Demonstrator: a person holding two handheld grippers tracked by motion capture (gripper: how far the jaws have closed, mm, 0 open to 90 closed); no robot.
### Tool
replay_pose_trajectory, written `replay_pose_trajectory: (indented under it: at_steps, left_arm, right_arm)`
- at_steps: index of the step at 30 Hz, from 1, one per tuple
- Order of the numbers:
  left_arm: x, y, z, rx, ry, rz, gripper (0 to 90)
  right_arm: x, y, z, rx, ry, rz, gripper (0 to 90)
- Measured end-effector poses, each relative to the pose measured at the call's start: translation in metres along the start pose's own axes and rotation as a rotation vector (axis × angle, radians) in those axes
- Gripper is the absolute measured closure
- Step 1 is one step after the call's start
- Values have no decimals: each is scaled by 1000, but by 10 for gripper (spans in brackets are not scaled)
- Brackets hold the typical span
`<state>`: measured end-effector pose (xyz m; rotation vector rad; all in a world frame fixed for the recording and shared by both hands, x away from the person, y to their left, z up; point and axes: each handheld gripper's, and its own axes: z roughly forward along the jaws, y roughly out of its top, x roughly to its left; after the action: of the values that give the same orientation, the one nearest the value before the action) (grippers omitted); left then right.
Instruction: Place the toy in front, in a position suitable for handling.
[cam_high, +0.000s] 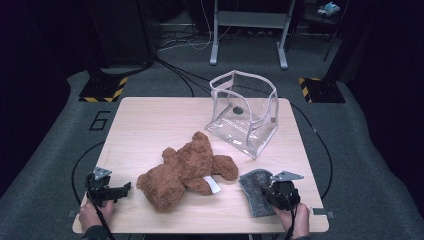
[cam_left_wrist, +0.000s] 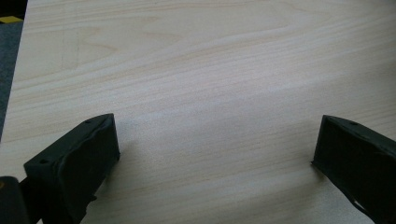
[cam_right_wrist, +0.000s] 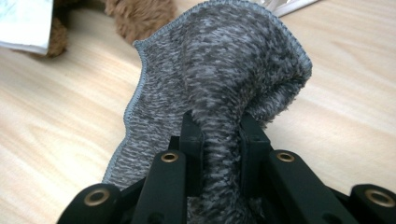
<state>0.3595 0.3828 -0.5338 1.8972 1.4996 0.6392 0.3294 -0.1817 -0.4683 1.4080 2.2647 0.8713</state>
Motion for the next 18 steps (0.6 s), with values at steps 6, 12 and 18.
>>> replay_pose_trajectory:
  at_steps: [6, 12, 18]
  left_arm:
    - [0, 0, 0, 0, 0, 0, 0]
    - [0, 0, 0, 0, 1, -3, 0]
    - [0, 0, 0, 1, 3, -5, 0]
  right_arm:
    - [-11, 10, -9, -20, -26, 13, 755]
    - [-38, 24, -11, -47, -43, 32, 756]
    - [-58, 33, -8, -40, -70, 72, 755]
